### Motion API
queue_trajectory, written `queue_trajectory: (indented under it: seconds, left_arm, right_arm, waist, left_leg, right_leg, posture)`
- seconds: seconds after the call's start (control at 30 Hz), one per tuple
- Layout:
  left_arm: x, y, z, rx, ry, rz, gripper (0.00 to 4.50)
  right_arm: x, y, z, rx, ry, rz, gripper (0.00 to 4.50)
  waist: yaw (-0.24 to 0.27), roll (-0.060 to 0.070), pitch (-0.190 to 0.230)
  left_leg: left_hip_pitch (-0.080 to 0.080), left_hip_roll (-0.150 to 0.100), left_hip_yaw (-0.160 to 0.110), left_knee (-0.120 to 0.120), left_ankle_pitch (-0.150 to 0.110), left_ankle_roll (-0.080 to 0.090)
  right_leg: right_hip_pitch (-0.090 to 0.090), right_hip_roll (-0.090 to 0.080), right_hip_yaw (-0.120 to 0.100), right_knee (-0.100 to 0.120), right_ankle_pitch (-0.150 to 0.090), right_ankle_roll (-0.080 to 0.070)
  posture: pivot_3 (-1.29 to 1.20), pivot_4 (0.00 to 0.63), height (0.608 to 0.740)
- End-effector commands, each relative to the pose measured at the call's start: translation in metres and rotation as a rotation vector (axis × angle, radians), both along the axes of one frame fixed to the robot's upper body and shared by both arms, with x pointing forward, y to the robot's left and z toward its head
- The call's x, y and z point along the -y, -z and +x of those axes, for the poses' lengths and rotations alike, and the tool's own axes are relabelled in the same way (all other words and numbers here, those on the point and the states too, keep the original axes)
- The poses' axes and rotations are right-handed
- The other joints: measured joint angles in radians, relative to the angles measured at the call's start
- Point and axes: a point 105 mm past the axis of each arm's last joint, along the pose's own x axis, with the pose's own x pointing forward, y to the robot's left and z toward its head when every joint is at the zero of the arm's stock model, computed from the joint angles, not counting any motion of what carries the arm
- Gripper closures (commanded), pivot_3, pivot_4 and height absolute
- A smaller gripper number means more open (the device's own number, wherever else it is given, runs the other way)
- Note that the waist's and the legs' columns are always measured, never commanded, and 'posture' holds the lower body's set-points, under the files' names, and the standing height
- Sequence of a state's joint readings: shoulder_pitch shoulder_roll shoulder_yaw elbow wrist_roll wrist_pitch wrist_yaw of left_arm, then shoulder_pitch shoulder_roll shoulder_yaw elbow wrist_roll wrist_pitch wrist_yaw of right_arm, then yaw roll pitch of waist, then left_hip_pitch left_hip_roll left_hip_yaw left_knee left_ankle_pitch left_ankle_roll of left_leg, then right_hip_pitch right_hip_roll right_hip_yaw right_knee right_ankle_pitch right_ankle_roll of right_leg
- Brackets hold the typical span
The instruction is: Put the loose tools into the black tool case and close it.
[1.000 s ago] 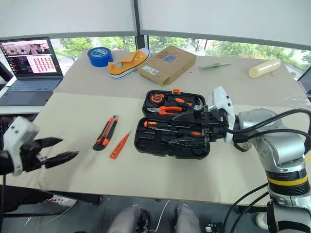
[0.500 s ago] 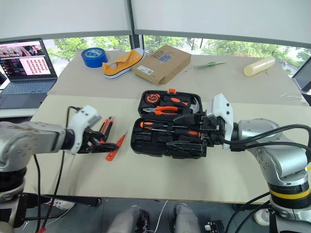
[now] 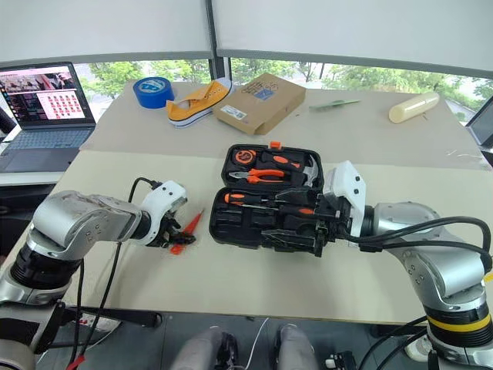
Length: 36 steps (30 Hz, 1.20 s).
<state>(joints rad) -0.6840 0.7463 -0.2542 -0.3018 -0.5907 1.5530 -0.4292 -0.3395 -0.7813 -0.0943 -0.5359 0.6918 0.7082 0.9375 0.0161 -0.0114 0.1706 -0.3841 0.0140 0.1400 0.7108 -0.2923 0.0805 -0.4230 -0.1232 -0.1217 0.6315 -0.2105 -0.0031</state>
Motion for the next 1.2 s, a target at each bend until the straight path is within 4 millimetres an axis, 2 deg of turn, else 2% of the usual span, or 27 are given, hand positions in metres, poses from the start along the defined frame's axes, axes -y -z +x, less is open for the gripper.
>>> queue_trajectory:
  seconds: [0.03, 0.13, 0.27, 0.47, 0.57, 0.63, 0.73, 0.83, 1.0, 1.2]
  left_arm:
    - [-0.001, 0.019, -0.006, -0.085, -0.012, -0.001, 3.03]
    - [-0.001, 0.011, -0.001, -0.065, -0.042, -0.040, 4.07]
    - [-0.007, -0.016, 0.014, 0.025, -0.071, -0.101, 4.09]
    - [-0.008, -0.063, 0.031, 0.197, 0.133, -0.028, 4.09]
    - [0.012, -0.093, 0.043, 0.327, 0.369, -0.041, 4.09]
    - [0.026, -0.102, 0.048, 0.389, 0.513, -0.038, 4.09]
    - [0.057, -0.100, 0.050, 0.421, 0.757, -0.026, 4.09]
    - [0.080, -0.089, 0.055, 0.380, 0.872, -0.005, 4.09]
    - [0.100, -0.068, 0.055, 0.274, 1.014, 0.067, 4.09]
    - [0.109, -0.050, 0.061, 0.205, 1.041, 0.114, 4.09]
  right_arm:
    - [0.001, -0.015, -0.005, 0.066, -0.005, 0.025, 0.00]
    - [0.002, -0.014, -0.006, 0.065, -0.003, 0.022, 0.00]
    - [0.006, -0.011, -0.005, 0.042, 0.005, 0.007, 0.00]
    - [0.022, 0.007, -0.010, -0.085, -0.001, -0.056, 0.00]
    - [0.035, 0.010, 0.003, -0.041, 0.093, -0.091, 0.00]
    - [0.041, 0.010, 0.007, -0.033, 0.128, -0.090, 0.00]
    - [0.044, 0.010, 0.007, -0.033, 0.146, -0.079, 0.00]
    - [0.044, 0.013, 0.007, -0.036, 0.163, -0.067, 0.00]
    - [0.043, 0.016, 0.002, -0.038, 0.182, -0.064, 0.00]
    - [0.045, 0.018, -0.004, -0.045, 0.212, -0.060, 0.00]
  waist:
    - [0.001, 0.000, 0.000]
    - [0.003, 0.000, 0.000]
    - [0.008, 0.000, 0.000]
    - [0.008, -0.003, 0.002]
    - [0.009, -0.003, 0.002]
    - [0.011, -0.003, 0.002]
    - [0.015, -0.003, 0.002]
    - [0.019, -0.003, 0.002]
    - [0.015, -0.004, 0.002]
    - [0.011, -0.004, 0.002]
  left_leg:
    - [0.000, 0.000, 0.000, 0.000, 0.000, 0.000]
    - [-0.001, 0.000, 0.000, 0.000, 0.000, 0.000]
    - [-0.001, 0.000, -0.001, 0.000, 0.000, 0.000]
    - [-0.005, 0.000, -0.001, 0.001, 0.000, 0.001]
    - [-0.005, 0.000, 0.000, 0.001, 0.000, 0.001]
    - [-0.005, 0.000, 0.000, 0.001, 0.000, 0.001]
    - [-0.006, -0.001, 0.001, 0.001, 0.000, 0.001]
    - [-0.008, -0.001, 0.002, 0.002, 0.001, 0.002]
    - [-0.011, 0.000, 0.003, 0.003, 0.001, 0.002]
    - [-0.019, 0.000, 0.003, 0.006, 0.001, 0.003]
  right_leg:
    - [0.000, 0.000, 0.000, 0.000, 0.000, 0.000]
    - [0.000, -0.001, 0.000, 0.000, 0.000, 0.000]
    - [0.000, -0.001, -0.001, 0.000, 0.000, 0.000]
    - [-0.004, 0.000, -0.002, 0.000, 0.000, 0.000]
    - [-0.003, 0.000, -0.002, -0.001, 0.000, 0.000]
    - [-0.003, 0.000, -0.003, -0.001, 0.000, 0.000]
    - [-0.004, 0.001, -0.003, -0.002, 0.000, 0.000]
    - [-0.005, 0.003, -0.005, -0.002, 0.000, 0.000]
    - [-0.008, 0.005, -0.006, -0.001, 0.000, 0.000]
    - [-0.016, 0.006, -0.006, 0.001, 0.000, 0.000]
  posture:
    - [0.00, 0.150, 0.731]
    - [0.00, 0.150, 0.731]
    - [0.00, 0.150, 0.731]
    - [0.00, 0.150, 0.731]
    - [0.00, 0.150, 0.731]
    - [0.00, 0.150, 0.731]
    - [0.00, 0.150, 0.731]
    - [0.00, 0.150, 0.731]
    - [0.00, 0.150, 0.731]
    - [0.00, 0.150, 0.731]
